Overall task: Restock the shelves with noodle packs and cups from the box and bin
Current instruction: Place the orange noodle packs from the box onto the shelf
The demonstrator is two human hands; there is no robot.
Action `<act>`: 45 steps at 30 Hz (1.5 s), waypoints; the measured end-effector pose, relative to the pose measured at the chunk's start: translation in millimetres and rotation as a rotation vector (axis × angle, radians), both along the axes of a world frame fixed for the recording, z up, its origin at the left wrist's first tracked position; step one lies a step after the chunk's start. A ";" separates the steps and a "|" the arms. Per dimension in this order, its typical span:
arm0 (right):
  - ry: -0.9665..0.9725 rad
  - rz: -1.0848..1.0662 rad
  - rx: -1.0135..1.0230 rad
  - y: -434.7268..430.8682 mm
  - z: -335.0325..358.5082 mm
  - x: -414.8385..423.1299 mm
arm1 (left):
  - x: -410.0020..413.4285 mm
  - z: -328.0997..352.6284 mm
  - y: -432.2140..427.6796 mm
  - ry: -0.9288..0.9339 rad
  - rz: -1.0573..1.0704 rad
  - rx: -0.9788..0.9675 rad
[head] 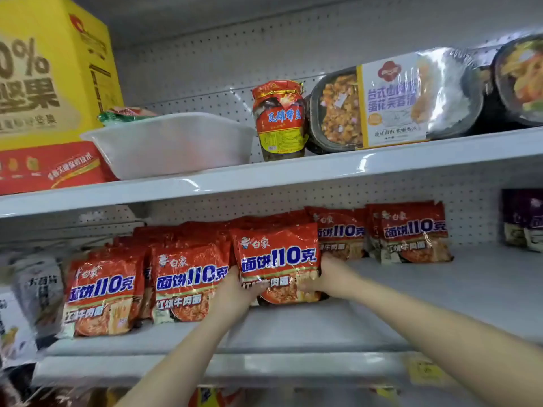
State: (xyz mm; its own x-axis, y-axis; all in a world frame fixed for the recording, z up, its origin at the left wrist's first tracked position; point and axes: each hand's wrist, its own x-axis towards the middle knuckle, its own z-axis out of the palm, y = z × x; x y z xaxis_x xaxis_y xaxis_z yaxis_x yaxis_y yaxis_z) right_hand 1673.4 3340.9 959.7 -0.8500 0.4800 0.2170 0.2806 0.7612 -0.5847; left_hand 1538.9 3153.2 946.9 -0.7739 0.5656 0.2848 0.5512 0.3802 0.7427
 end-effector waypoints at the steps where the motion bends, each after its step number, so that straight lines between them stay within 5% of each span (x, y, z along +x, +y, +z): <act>1: 0.008 -0.011 0.003 7.0 -6.5 -11.7 | -4.5 -2.0 7.4 -0.009 0.015 0.008; 16: 0.010 -0.004 0.062 32.5 -14.9 -45.9 | -28.9 -14.7 61.7 -0.066 0.138 0.024; 25: -0.049 -0.073 0.076 7.2 -16.6 -2.5 | 9.9 -16.9 41.5 -0.174 -0.012 -0.061; 30: -0.001 -0.362 -0.027 -19.7 -26.3 61.7 | 59.7 -11.1 22.4 -0.132 -0.138 -0.098; 36: 0.163 -0.561 0.115 -59.1 -45.6 186.9 | 152.1 -31.0 8.2 0.170 -0.390 0.013; 40: 0.069 -0.709 0.098 -84.2 -72.4 285.6 | 233.4 -59.9 14.7 0.388 -0.684 0.045; 45: -0.041 -0.915 -0.041 -121.9 -107.3 422.0 | 342.8 -101.4 45.3 0.323 -0.970 -0.130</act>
